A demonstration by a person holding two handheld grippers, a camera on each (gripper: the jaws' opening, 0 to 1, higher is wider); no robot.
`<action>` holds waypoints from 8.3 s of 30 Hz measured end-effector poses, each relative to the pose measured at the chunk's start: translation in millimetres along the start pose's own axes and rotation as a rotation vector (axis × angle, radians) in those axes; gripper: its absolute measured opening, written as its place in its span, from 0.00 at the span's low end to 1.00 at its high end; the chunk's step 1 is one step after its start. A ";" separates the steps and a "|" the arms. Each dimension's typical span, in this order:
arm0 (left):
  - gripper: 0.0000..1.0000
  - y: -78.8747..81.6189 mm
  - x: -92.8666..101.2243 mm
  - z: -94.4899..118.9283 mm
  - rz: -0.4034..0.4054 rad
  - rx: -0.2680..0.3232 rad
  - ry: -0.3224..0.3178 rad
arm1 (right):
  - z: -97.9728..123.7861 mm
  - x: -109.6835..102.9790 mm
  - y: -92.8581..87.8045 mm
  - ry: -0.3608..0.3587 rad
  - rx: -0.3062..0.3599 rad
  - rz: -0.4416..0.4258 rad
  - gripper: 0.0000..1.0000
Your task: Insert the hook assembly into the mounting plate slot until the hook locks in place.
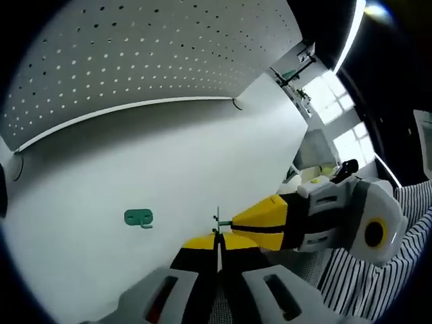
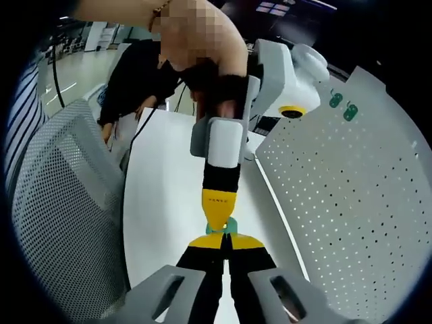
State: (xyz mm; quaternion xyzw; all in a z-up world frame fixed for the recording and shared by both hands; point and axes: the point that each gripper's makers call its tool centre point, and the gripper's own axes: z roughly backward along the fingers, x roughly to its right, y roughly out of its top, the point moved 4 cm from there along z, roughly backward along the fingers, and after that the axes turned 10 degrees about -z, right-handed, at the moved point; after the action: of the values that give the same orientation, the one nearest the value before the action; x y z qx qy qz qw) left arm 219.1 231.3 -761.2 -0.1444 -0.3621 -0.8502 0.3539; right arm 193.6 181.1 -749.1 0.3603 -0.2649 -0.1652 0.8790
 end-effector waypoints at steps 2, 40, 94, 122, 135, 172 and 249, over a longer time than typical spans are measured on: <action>0.06 -1.2 -1.7 3.2 0.014 0.013 0.002 | 0.2 -0.6 2.0 0.007 0.005 0.017 0.00; 0.77 -10.3 -3.2 59.0 -0.179 0.517 0.379 | 1.7 53.9 36.9 -0.121 0.210 -0.657 0.00; 0.93 -44.8 4.4 42.9 -0.323 0.613 0.531 | -30.3 210.1 175.1 -0.598 0.501 -0.848 0.00; 1.00 -44.0 -3.3 60.7 -0.302 0.683 0.612 | -40.3 231.4 190.0 -0.783 0.477 -0.829 0.00; 1.00 -45.3 -7.6 65.7 -0.273 0.705 0.626 | -49.4 232.2 187.5 -0.782 0.461 -0.852 0.00; 0.97 -46.0 -9.8 68.3 -0.250 0.715 0.639 | -56.7 234.9 182.8 -0.840 0.479 -0.888 0.00; 0.99 -56.7 -14.5 41.1 -0.310 0.511 0.658 | 23.5 32.1 -12.1 -0.360 0.082 -0.683 0.31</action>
State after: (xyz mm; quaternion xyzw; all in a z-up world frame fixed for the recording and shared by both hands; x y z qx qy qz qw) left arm 188.9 295.6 -769.0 0.2818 -0.4463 -0.7770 0.3429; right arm 204.5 144.6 -732.7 0.4278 -0.2860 -0.4982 0.6979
